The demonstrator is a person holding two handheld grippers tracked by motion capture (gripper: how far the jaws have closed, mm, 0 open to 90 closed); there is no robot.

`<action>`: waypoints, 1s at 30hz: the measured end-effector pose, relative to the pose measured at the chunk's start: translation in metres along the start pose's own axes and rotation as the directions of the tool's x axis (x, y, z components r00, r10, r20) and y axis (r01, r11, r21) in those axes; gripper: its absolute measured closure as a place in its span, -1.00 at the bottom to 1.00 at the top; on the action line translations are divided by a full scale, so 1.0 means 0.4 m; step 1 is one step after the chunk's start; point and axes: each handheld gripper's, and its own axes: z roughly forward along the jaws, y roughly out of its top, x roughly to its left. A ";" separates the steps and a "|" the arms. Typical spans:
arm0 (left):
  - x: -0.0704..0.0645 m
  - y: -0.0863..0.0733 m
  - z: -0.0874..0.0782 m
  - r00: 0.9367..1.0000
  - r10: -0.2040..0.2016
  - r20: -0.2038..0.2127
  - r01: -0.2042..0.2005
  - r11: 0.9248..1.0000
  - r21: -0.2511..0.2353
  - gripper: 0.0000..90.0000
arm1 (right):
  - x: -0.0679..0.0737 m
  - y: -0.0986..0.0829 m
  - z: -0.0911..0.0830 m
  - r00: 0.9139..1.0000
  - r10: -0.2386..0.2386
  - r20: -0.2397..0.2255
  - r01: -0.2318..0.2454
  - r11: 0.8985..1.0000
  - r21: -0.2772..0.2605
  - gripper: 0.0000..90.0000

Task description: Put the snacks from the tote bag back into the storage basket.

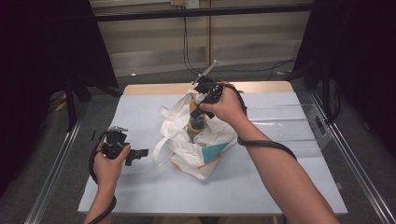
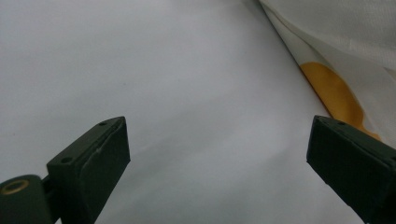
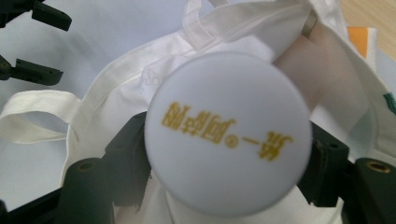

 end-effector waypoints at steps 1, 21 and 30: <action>0.001 0.002 -0.003 1.000 0.009 0.004 -0.009 1.000 0.008 -0.88 | 0.000 0.001 -0.004 1.000 -0.001 0.000 0.001 1.000 -0.001 -0.33; -0.002 0.015 -0.003 1.000 0.014 0.015 -0.014 1.000 -0.006 -0.88 | 0.002 0.020 -0.091 1.000 0.030 -0.009 -0.030 0.999 0.036 -0.33; -0.006 0.027 0.003 1.000 0.007 0.013 -0.007 1.000 -0.021 -0.88 | -0.020 0.017 -0.126 0.998 0.055 0.012 -0.056 0.996 0.068 -0.33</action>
